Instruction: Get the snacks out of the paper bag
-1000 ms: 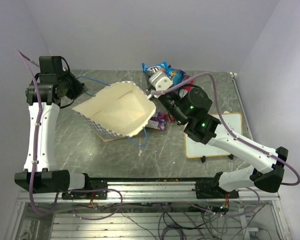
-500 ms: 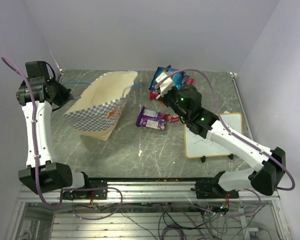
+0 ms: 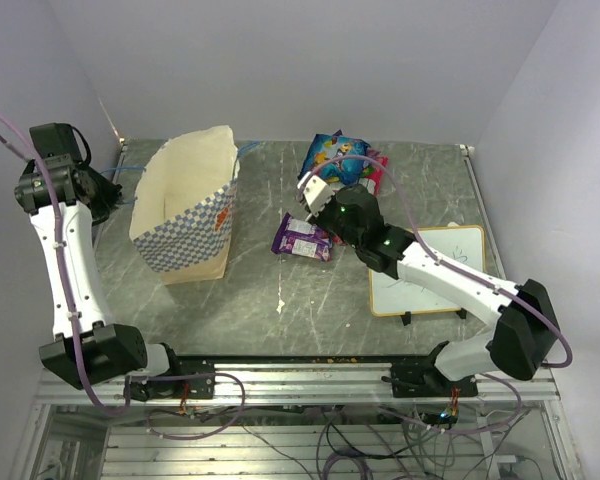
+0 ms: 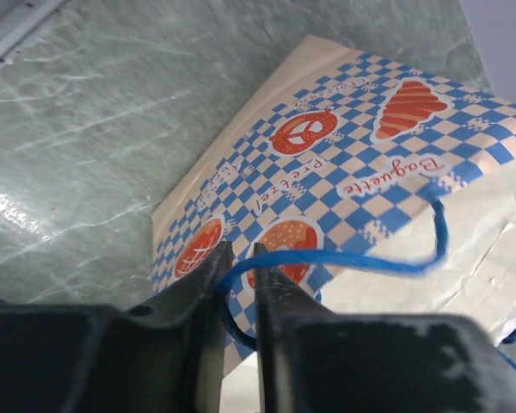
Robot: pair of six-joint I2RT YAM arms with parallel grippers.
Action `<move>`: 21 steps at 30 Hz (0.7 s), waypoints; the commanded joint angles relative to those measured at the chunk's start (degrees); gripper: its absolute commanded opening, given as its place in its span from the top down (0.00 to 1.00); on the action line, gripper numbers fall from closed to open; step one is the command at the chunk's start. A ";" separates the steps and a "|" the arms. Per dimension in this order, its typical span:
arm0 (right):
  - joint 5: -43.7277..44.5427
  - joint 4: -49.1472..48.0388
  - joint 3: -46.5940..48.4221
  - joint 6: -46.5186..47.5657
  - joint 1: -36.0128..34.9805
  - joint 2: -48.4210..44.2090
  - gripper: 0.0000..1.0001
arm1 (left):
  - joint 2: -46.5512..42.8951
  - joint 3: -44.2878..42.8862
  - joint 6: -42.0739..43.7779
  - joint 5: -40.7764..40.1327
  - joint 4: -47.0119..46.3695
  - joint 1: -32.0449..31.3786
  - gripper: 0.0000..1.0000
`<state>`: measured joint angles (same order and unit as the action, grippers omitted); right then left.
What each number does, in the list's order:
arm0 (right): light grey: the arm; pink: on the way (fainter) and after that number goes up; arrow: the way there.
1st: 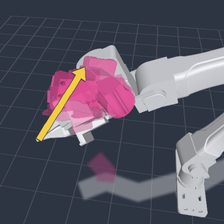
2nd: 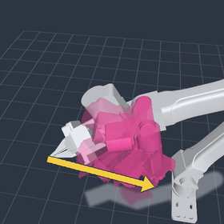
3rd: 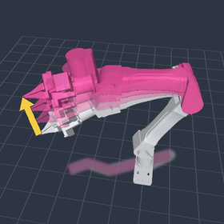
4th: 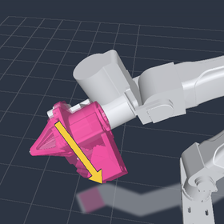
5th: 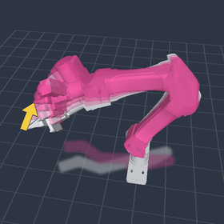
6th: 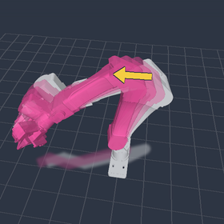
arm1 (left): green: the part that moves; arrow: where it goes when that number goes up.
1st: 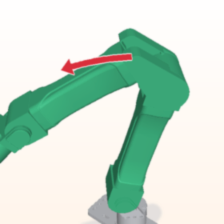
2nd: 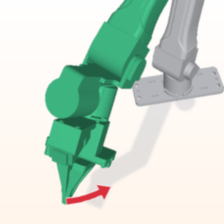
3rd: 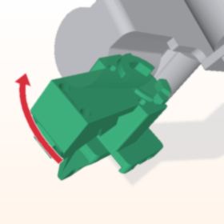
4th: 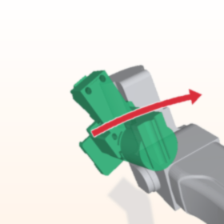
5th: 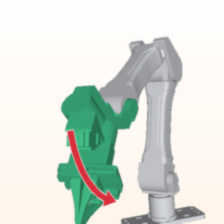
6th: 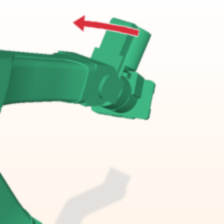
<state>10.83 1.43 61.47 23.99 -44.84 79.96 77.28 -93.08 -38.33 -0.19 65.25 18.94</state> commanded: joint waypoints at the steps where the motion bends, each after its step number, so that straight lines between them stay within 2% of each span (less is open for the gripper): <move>1: -5.26 -1.29 -2.44 -1.99 0.28 1.61 1.00 | -0.53 -4.60 2.03 -7.88 4.77 1.10 0.61; 4: -7.24 -1.79 -3.59 -3.78 0.15 2.58 1.00 | -2.02 -5.43 1.86 -8.21 5.02 1.12 0.40; 6: -7.97 -2.58 -5.06 -5.51 0.03 2.84 1.00 | -2.63 -6.60 2.04 -7.59 5.29 1.16 0.33; 10: -8.54 -3.66 -7.29 -7.86 -0.78 3.88 1.00 | -2.56 -10.97 2.82 -7.02 7.73 1.15 0.26; 14: -7.12 -5.10 -8.72 -7.03 -2.29 5.17 1.00 | -3.62 -12.78 3.97 -6.67 8.03 1.19 0.01; 21: -6.04 -5.95 -6.43 -7.43 -2.80 9.62 1.00 | -4.40 -16.50 7.14 -7.13 10.54 1.23 0.00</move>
<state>3.66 -2.17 53.10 17.37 -47.64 87.44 73.36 -106.10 -34.22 -6.42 73.28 19.49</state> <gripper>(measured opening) 0.021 0.995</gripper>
